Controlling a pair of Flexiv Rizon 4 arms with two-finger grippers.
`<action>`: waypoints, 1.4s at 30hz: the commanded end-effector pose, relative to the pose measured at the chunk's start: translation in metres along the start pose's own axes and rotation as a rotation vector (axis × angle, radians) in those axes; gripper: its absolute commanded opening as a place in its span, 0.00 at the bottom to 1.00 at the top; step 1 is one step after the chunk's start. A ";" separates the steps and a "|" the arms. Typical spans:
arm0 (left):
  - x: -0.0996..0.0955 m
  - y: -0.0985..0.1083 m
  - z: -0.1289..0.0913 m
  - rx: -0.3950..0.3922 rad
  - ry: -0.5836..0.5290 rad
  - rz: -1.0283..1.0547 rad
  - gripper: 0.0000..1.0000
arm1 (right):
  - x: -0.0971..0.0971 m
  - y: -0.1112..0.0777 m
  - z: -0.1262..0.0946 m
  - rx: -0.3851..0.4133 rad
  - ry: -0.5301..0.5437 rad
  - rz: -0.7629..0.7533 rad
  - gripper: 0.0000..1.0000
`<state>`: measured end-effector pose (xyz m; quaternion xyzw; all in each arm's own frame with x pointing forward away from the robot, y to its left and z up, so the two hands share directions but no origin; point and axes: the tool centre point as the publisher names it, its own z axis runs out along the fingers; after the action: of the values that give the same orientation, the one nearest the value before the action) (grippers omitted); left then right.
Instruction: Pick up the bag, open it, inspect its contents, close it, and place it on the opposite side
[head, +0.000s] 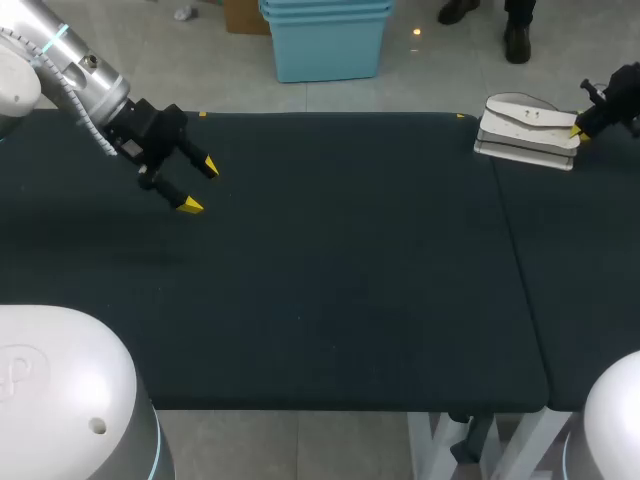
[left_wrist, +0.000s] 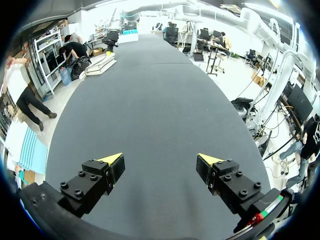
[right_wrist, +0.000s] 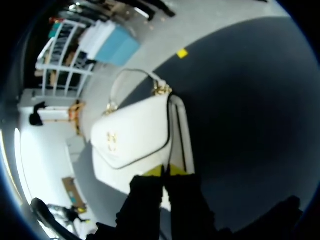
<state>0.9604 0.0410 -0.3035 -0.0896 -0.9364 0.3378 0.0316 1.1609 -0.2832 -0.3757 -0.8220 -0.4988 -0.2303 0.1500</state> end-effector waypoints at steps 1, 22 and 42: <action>-0.001 0.001 0.001 0.003 0.001 0.001 1.00 | -0.001 0.001 -0.002 0.089 0.039 -0.015 0.00; -0.001 0.001 0.001 0.003 0.001 0.001 1.00 | 0.038 -0.068 0.015 0.173 0.100 -0.137 0.00; -0.001 0.001 0.001 0.003 0.001 0.001 1.00 | 0.038 -0.081 0.016 0.176 0.068 -0.140 0.00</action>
<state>0.9605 0.0410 -0.3035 -0.0896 -0.9364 0.3378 0.0317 1.1100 -0.2108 -0.3679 -0.7602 -0.5681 -0.2222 0.2235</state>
